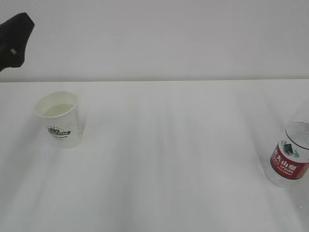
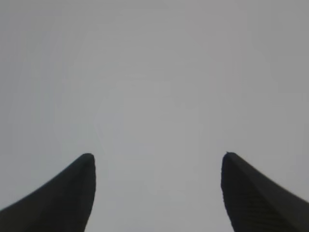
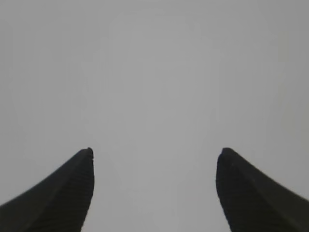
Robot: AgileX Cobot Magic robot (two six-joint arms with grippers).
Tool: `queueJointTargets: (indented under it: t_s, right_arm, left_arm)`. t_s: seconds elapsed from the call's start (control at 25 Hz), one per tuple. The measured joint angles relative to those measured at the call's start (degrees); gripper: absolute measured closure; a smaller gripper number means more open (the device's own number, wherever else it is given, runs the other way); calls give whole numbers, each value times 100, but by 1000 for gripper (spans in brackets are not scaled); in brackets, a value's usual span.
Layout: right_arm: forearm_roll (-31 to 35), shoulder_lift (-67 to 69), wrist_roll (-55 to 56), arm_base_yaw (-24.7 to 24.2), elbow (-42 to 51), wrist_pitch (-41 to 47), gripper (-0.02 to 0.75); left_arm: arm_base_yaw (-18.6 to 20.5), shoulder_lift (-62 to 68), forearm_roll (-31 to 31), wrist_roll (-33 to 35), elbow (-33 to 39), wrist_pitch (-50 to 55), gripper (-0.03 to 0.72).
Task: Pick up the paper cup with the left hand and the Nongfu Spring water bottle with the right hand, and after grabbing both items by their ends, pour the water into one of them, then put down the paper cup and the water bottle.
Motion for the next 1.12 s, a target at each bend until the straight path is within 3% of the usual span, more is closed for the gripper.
queueJointTargets:
  t_s: [0.28,0.6,0.88,1.12]
  right_arm:
    - [-139,-12,0,0,-230,115,146]
    - [-223,-309,0,0,-246,485,146]
    - [-260,-765,0,0,-496,1342,146]
    - [-260,-1255,0,0,-662,2243,146]
  left_arm:
    - [0,-178,-307,0,-132,37,99]
    - [0,-194,-307,0,-1214,1034,99]
    - [0,-281,-156,0,-1774,2254,99]
    - [0,-814,62,7,-1852,3250,101]
